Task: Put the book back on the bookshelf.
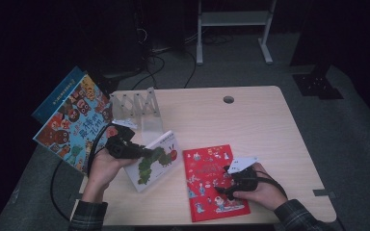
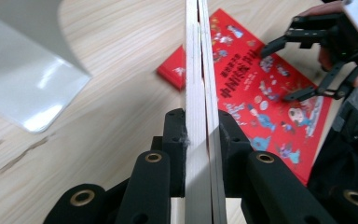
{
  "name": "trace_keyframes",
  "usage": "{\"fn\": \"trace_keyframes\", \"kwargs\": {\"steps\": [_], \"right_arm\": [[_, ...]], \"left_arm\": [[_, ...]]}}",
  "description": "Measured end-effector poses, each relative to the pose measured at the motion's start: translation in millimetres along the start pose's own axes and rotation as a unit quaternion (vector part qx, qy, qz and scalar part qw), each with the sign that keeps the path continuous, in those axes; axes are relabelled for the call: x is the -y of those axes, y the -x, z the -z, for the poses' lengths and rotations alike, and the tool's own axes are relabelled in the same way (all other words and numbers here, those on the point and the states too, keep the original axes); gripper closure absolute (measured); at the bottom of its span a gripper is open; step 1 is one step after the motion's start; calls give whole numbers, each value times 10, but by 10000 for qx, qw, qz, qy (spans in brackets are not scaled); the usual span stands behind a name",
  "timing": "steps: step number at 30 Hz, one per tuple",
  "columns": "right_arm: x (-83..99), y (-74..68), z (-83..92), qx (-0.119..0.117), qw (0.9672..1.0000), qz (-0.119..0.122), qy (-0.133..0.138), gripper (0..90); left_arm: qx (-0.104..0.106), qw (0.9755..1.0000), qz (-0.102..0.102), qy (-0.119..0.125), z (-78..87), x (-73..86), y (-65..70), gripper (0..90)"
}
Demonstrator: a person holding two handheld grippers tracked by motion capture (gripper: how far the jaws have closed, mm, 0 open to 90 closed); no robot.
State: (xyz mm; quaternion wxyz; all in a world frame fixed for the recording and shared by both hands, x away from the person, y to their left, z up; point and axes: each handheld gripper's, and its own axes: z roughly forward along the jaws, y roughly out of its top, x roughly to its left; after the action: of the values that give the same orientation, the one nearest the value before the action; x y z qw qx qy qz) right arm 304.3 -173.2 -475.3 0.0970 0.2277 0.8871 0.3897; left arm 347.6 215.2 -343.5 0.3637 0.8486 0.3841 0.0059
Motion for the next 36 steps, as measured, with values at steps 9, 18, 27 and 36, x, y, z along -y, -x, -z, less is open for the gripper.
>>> {"fn": "trace_keyframes", "kwargs": {"steps": [9,18,27,36], "right_arm": [[0,4,-1,1,10000,-5,7,162],[-1,10,-3,13,10000,-34,10,162],[-1,14,-6,7,10000,-40,18,162],[0,18,-7,13,10000,-35,31,162]], "left_arm": [[-373,9988,286,120,86,68,-275,764],[-706,9964,382,261,69,-21,-535,764],[-939,9929,600,422,-31,-152,-795,763],[-1080,9904,740,443,-225,-258,-936,763]]}}
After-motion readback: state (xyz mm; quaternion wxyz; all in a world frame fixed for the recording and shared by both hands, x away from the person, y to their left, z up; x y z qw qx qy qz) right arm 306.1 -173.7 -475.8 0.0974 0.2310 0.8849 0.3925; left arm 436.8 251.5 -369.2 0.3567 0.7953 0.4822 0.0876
